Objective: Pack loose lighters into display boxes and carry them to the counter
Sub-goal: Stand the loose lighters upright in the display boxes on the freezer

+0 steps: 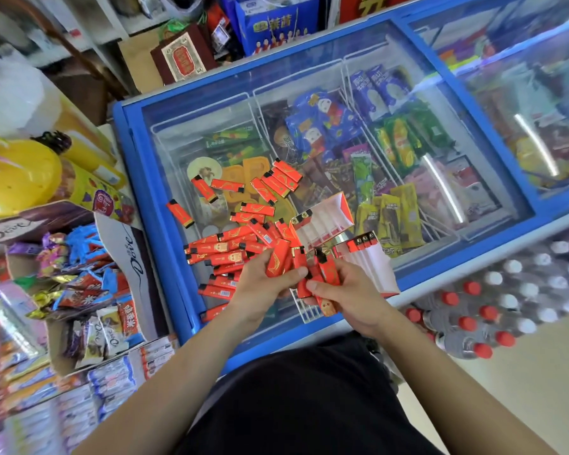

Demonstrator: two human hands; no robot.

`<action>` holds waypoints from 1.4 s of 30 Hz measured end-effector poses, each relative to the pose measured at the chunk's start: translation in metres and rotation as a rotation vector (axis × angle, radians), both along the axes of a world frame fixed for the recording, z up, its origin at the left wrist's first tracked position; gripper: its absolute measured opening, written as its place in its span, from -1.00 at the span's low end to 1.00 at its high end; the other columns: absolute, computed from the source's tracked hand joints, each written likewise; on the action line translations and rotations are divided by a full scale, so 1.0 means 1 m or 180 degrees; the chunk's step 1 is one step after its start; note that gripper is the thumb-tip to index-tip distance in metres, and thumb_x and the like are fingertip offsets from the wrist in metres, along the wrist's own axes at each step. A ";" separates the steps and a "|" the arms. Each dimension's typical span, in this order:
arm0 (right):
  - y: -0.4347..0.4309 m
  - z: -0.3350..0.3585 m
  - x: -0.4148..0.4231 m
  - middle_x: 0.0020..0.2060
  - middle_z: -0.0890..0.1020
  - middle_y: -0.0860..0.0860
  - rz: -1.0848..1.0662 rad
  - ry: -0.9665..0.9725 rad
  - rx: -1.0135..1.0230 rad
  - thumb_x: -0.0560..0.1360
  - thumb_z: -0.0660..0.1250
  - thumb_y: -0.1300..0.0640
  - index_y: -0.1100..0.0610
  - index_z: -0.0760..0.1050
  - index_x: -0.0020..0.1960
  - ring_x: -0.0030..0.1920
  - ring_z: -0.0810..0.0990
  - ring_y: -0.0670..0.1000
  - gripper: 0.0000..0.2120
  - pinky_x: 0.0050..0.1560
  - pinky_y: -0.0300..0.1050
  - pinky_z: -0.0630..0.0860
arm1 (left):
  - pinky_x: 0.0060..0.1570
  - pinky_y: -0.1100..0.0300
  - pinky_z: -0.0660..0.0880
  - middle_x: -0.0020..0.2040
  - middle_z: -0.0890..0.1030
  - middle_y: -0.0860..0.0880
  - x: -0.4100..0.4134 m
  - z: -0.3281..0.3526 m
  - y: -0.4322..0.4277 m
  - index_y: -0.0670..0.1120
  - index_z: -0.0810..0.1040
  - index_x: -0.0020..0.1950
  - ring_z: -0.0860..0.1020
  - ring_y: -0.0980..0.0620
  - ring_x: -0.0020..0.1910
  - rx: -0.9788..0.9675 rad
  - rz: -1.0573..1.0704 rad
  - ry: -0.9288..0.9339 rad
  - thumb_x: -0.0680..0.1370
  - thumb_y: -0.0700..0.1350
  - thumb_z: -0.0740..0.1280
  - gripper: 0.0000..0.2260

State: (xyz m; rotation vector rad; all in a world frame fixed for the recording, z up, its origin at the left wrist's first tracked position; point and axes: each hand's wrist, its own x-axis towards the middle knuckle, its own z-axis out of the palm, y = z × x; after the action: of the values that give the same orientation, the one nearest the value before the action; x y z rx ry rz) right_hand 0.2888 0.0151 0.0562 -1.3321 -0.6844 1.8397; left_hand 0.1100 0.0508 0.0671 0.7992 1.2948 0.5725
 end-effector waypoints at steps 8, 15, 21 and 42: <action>-0.006 -0.023 0.018 -0.42 0.55 0.10 -0.0298 -0.0986 0.0013 0.46 0.51 0.26 0.29 0.56 -0.14 -0.44 0.53 0.03 -0.86 -0.33 -0.06 0.53 | -0.26 0.19 0.60 -0.10 0.73 -0.12 -0.008 -0.005 0.004 -0.21 0.59 0.12 0.71 -0.05 -0.19 0.0079 0.0243 0.0454 0.51 -0.21 0.51 -0.77; -0.006 -0.043 0.021 -0.36 0.54 0.22 -0.0131 -0.1132 -0.0095 0.52 0.44 0.30 0.33 0.54 -0.10 -0.42 0.51 0.06 -0.89 -0.35 -0.10 0.55 | -0.20 0.18 0.63 -0.09 0.74 -0.04 -0.032 -0.023 -0.002 -0.14 0.60 0.10 0.73 -0.05 -0.08 -0.0001 0.0216 0.0772 0.54 -0.18 0.48 -0.83; 0.015 -0.063 0.016 -0.25 0.52 0.19 0.0006 -0.1107 -0.0332 0.52 0.42 0.34 0.28 0.55 -0.02 -0.30 0.47 0.07 -0.93 -0.20 -0.14 0.56 | -0.20 0.05 0.67 -0.03 0.71 -0.12 -0.019 -0.044 -0.007 -0.05 0.59 0.08 0.70 -0.18 -0.06 -0.0114 0.0193 0.0963 0.52 -0.14 0.51 -0.82; 0.035 -0.071 0.017 -0.12 0.60 0.12 0.0205 -0.0306 -0.0816 0.58 0.36 0.29 0.29 0.52 0.11 0.00 0.61 0.12 -0.87 0.14 -0.05 0.62 | -0.32 0.30 0.58 0.07 0.69 -0.04 -0.006 -0.075 0.002 -0.13 0.47 0.39 0.71 0.07 -0.17 -0.0225 0.0153 0.1113 0.50 -0.06 0.52 -0.50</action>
State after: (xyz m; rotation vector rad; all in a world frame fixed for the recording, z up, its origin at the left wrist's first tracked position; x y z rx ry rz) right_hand 0.3060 0.0498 -0.0148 -1.5882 -0.5597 1.9763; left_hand 0.1038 0.0532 -0.0078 0.8354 1.6491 0.4334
